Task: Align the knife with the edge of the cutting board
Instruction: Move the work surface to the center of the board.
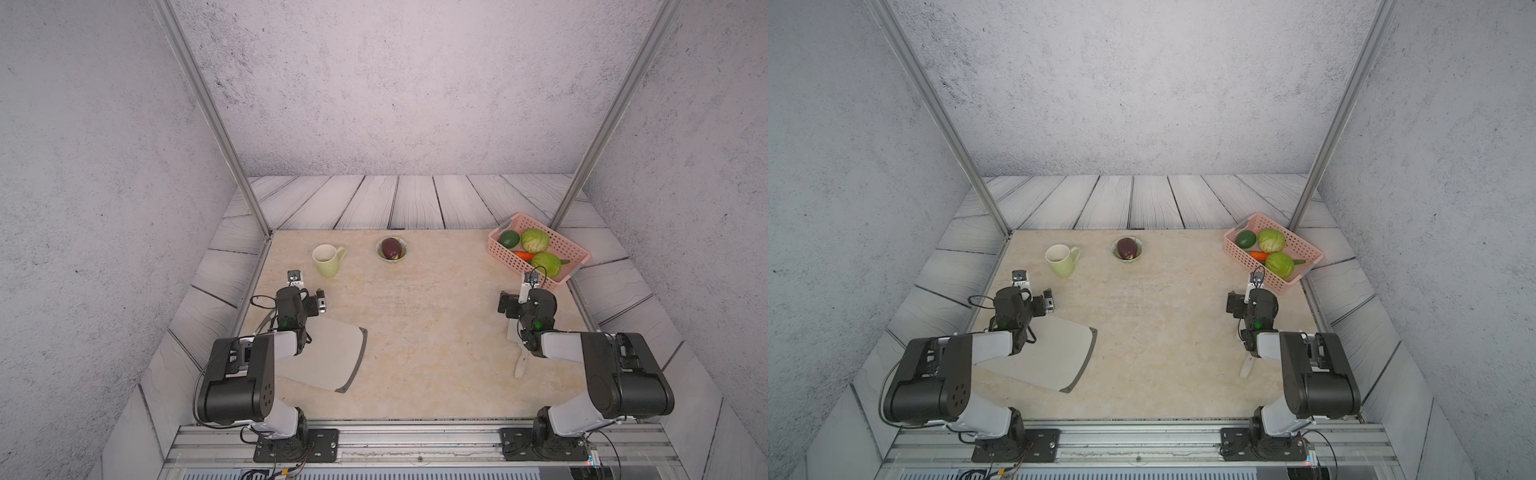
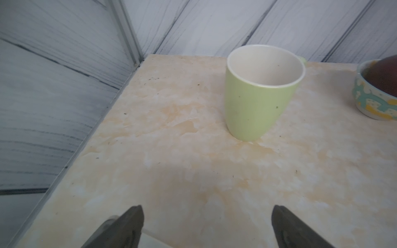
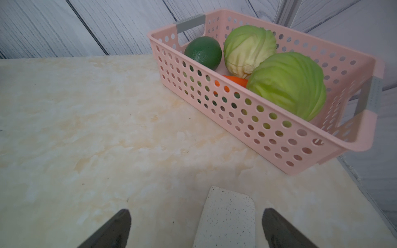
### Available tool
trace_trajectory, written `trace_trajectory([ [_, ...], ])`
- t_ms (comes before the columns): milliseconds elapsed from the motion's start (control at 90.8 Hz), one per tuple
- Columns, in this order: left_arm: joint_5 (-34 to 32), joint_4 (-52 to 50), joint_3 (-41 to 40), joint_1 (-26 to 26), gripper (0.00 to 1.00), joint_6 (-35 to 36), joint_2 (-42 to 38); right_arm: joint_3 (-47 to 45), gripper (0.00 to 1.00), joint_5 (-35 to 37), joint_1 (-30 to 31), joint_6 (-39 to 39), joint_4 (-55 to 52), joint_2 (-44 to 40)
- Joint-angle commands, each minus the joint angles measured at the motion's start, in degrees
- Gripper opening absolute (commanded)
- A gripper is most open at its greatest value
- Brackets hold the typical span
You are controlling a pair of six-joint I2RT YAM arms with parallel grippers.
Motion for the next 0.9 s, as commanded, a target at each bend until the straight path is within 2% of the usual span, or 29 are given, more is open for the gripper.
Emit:
trace_trajectory([
  [0,-11.5,-13.9,6.2,0.1,0.98,-6.1,-4.1,4.6,0.99,2.9,0.3,1.3,-9.8,-4.1],
  [121,-19.3,-24.5,10.7,-0.1,0.98,-12.9,-6.7,5.7,0.99,4.4,0.2,2.2,-13.0,-6.5],
  [198,-21.8,-29.5,12.5,-0.1,0.98,-16.6,-9.0,6.3,0.99,6.5,0.3,4.1,-15.1,-7.9],
  [308,-25.5,-35.1,14.9,-0.2,0.99,-24.3,-12.4,9.0,0.99,9.1,0.2,8.5,-22.6,-9.5],
  [385,-27.8,-44.5,19.1,-0.2,0.98,-31.5,-13.9,11.6,0.99,10.3,0.3,10.7,-29.1,-10.5],
  [594,-13.6,-59.7,31.6,-0.3,0.98,-32.2,-15.2,16.2,0.99,8.1,0.2,15.6,-42.1,-14.2],
  [749,-4.0,-60.3,33.6,-1.3,0.98,-31.0,-17.6,22.0,0.99,5.4,0.3,21.4,-57.0,-14.9],
  [892,2.7,-61.0,36.2,-3.2,0.98,-28.9,-17.2,24.3,0.99,-1.5,0.2,24.6,-67.7,-17.0],
])
